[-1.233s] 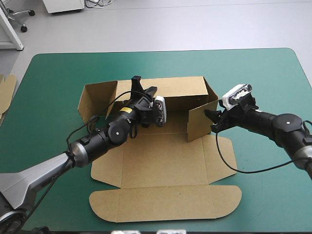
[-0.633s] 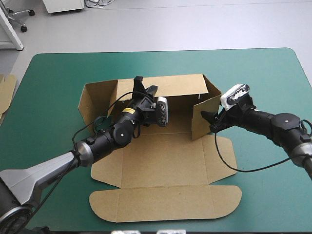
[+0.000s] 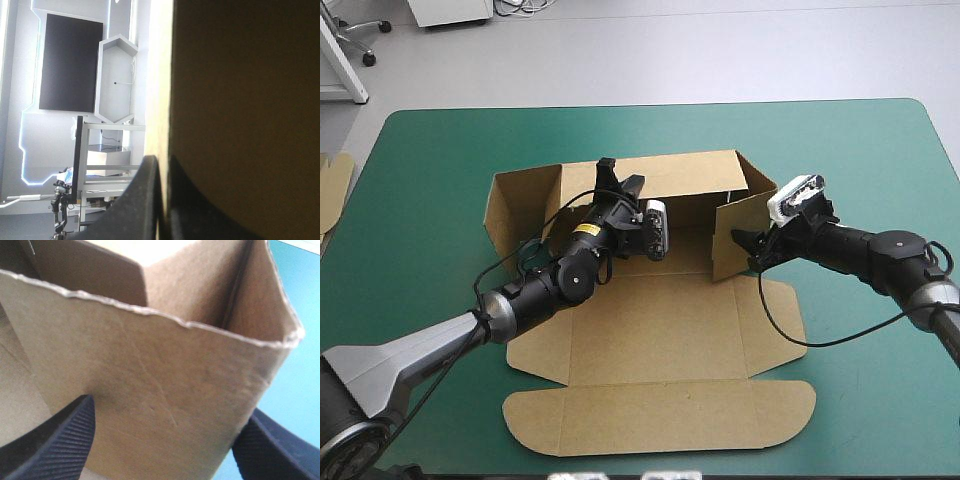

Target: Fold the box

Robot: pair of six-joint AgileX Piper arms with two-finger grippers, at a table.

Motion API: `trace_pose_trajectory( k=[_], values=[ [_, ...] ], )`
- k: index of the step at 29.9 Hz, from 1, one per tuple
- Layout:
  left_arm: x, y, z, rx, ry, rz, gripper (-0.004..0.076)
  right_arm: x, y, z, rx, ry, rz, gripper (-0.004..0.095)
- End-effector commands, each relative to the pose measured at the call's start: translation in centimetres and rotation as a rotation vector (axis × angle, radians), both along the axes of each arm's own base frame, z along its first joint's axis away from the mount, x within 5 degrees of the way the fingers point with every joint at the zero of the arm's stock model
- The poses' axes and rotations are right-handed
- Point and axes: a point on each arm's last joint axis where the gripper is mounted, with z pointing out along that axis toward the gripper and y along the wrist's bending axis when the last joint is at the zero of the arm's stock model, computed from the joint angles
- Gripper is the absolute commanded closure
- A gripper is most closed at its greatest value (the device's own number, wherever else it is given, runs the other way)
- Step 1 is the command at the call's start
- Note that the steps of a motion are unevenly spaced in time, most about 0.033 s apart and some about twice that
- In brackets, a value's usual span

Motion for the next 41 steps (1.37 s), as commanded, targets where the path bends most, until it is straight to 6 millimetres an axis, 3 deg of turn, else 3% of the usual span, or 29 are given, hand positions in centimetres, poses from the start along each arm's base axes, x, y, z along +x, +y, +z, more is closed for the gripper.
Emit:
trace_pose_trajectory(
  k=[1,5,12,25,29,41],
  values=[
    [-0.6,-0.4,1.4,-0.033,-0.013,-0.028,0.0738,0.1,0.1,2.2,0.049,-0.070,-0.005,0.0266],
    [-0.6,-0.4,1.3,-0.030,-0.014,-0.031,0.0738,0.9,-0.1,2.1,0.051,-0.105,-0.050,0.0276],
    [-0.6,-0.4,1.3,-0.030,-0.014,-0.031,0.0738,1.5,1.0,1.7,0.184,-0.031,0.028,0.0293],
    [-1.3,-1.3,1.2,-0.030,-0.006,-0.063,0.0738,1.1,2.2,0.9,0.090,0.011,0.040,0.0358],
    [-1.0,-1.6,0.6,-0.050,0.017,-0.034,0.0737,1.2,2.2,1.1,0.119,0.011,0.025,0.0358],
    [-0.4,-1.8,1.5,-0.094,-0.010,0.007,0.0737,2.6,1.9,2.9,0.143,-0.054,-0.113,0.0358]
  ],
)
